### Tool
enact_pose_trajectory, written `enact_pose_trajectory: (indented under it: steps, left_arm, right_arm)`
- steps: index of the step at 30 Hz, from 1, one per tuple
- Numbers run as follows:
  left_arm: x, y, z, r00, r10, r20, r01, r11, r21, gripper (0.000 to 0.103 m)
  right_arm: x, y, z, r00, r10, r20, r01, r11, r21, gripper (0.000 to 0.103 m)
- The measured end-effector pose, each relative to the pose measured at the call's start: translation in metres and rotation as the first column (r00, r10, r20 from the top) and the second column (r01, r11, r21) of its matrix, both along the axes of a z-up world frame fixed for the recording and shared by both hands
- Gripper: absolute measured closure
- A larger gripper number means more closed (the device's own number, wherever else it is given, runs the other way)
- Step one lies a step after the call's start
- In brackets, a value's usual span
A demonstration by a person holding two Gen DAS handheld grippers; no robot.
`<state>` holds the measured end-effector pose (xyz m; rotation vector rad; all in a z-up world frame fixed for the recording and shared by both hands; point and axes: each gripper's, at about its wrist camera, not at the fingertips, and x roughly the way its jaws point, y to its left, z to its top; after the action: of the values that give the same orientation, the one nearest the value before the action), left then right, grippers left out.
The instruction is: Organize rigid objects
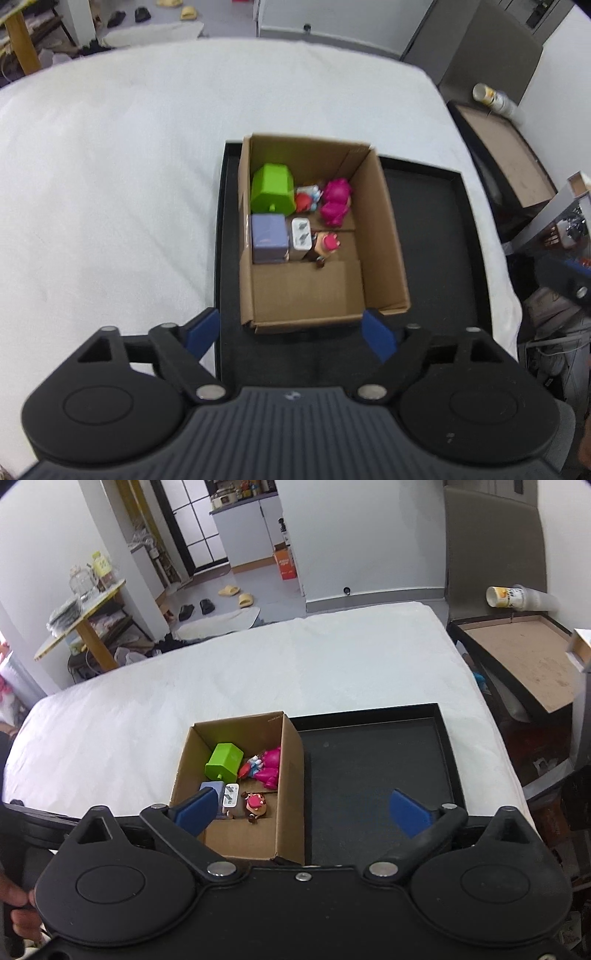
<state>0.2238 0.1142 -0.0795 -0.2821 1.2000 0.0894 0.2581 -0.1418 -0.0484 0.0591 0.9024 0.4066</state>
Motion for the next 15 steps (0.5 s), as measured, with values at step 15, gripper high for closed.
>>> enact_pose_trajectory:
  steps: [15]
  left_arm:
    - [-0.056,-0.047,0.082,0.985,-0.082,0.151,0.075,0.996,0.053,0.0]
  right_arm:
    - [-0.034,-0.032,0.021,0.999,-0.023,0.039,0.021,0.999,0.044,0.0]
